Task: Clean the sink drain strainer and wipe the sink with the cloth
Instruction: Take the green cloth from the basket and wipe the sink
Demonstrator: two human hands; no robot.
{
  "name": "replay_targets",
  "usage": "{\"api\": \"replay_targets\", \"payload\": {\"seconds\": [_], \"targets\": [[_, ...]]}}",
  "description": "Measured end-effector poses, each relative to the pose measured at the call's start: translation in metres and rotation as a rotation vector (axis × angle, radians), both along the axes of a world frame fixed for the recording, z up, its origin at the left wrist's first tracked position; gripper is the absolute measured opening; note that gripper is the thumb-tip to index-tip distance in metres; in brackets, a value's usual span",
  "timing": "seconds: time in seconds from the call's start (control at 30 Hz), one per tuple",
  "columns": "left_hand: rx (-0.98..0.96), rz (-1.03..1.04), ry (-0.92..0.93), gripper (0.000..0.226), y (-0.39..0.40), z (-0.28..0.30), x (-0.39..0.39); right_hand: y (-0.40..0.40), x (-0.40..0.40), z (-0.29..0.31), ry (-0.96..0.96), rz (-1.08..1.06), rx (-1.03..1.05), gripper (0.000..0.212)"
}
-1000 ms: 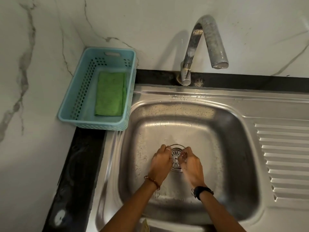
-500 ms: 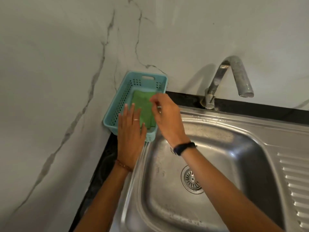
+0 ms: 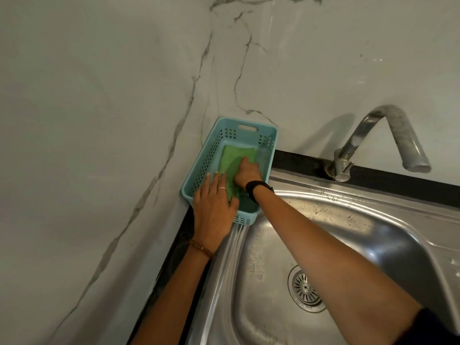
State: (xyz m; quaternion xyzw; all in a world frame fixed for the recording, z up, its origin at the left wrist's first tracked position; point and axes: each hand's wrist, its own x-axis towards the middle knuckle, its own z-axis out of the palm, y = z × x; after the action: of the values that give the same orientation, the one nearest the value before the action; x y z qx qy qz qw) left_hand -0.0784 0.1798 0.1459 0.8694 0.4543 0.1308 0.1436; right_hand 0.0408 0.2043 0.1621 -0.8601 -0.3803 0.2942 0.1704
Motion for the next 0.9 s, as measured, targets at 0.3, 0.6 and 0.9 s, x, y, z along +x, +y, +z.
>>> {"api": "replay_targets", "payload": {"seconds": [0.3,0.6,0.9], "targets": [[-0.666,0.092,-0.856,0.030,-0.016,0.064,0.022,-0.065,-0.004,0.081,0.514,-0.133,0.776,0.037],[-1.418,-0.057,-1.141,0.048,-0.085,0.077,0.030,-0.175,0.008,0.082,0.759,-0.052,0.733,0.047],[-1.468,0.166,-0.950,0.027,-0.141,0.027,0.057,-0.251,0.034,0.031,0.957,-0.260,0.683,0.036]]}}
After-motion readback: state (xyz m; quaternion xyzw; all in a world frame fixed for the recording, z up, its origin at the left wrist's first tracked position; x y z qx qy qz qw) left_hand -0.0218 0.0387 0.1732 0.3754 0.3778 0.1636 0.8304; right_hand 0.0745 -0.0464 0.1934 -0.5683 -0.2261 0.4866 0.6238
